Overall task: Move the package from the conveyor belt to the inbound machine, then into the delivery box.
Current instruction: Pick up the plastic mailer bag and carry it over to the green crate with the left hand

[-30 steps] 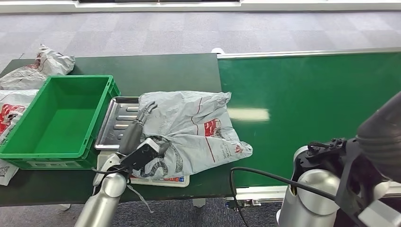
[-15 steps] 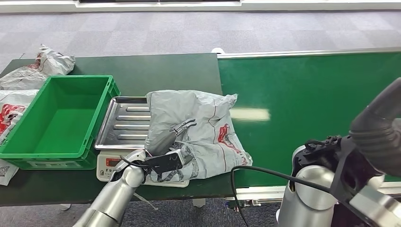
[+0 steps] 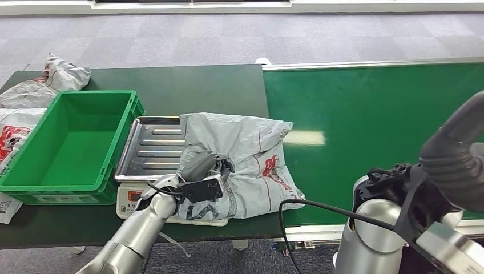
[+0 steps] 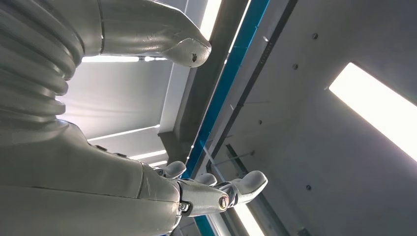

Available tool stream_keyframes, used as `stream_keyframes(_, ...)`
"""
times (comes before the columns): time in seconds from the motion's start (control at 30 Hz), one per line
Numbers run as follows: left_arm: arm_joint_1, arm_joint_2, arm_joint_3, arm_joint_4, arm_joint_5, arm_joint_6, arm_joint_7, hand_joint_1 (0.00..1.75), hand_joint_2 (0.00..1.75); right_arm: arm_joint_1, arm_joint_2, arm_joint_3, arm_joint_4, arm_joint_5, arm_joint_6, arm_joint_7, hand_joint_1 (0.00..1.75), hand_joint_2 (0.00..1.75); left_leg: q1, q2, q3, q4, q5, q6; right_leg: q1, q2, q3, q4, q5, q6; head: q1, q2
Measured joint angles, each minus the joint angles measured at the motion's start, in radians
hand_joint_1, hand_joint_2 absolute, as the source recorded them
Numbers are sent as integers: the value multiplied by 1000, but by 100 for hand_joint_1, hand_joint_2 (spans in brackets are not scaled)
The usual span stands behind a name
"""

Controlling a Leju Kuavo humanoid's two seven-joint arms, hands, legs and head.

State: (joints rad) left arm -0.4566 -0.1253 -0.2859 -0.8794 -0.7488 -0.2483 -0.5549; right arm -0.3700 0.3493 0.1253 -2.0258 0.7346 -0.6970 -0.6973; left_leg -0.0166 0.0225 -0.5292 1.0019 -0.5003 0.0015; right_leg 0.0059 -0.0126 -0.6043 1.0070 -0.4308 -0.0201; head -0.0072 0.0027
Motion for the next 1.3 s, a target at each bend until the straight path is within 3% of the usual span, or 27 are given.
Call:
stream_keyframes(0.3,-12,1,-5,16,-18,39,27,175,175,0,0,-1,5,-1,0,0,0,175,0,0,0,0,0,0,0,0,0,0,0,0,0,0)
stream_keyframes(0.43,-15,1,-5,19,-27,66,41,3,175,0,0,-1,5,0,0,0,0,175,0,0,0,0,0,0,0,0,0,0,0,0,0,0)
stream_keyframes(0.63,-17,1,-5,12,-22,111,39,0,175,0,0,-2,8,4,0,0,0,175,0,0,0,0,0,0,0,0,0,0,0,0,0,0)
stream_keyframes(1.3,-17,1,-6,5,-22,78,27,0,175,0,0,-2,28,4,0,0,0,175,0,0,0,0,0,0,0,0,0,0,0,0,0,0)
